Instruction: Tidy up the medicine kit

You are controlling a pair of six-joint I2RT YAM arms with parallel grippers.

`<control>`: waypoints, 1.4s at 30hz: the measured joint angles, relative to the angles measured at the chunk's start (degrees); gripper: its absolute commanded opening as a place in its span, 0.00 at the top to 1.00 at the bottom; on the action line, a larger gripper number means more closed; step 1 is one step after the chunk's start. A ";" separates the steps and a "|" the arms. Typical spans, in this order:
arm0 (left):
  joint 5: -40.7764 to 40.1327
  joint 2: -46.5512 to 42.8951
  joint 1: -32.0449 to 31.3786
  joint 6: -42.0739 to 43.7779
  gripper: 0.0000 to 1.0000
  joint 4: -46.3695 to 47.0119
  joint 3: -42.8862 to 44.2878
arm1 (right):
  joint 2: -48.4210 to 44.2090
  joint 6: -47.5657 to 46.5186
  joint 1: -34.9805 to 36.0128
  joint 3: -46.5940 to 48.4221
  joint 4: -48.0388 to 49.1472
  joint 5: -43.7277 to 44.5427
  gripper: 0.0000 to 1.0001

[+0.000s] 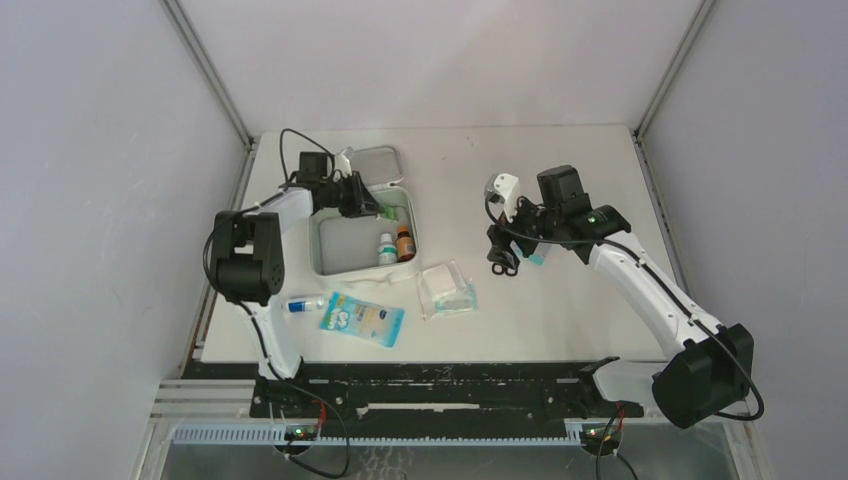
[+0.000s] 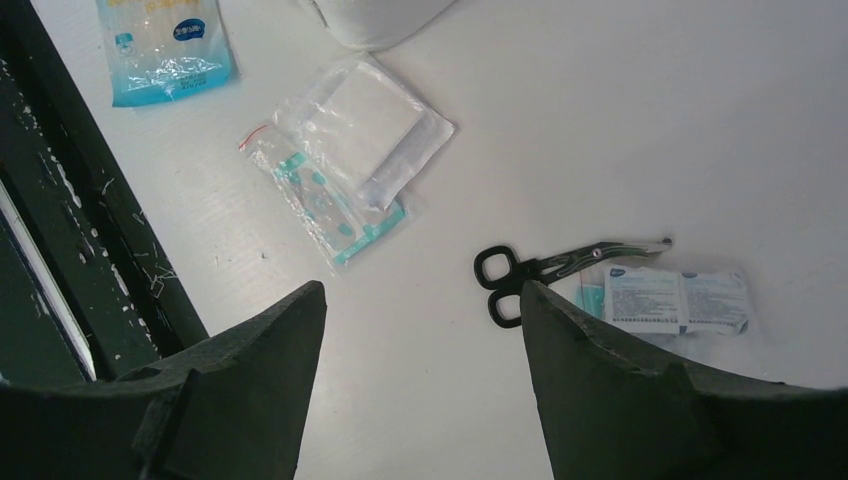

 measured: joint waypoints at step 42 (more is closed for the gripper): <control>-3.96 3.89 -2.73 6.88 0.27 -6.71 5.79 | -0.61 0.61 -1.79 -1.77 0.72 -1.25 0.29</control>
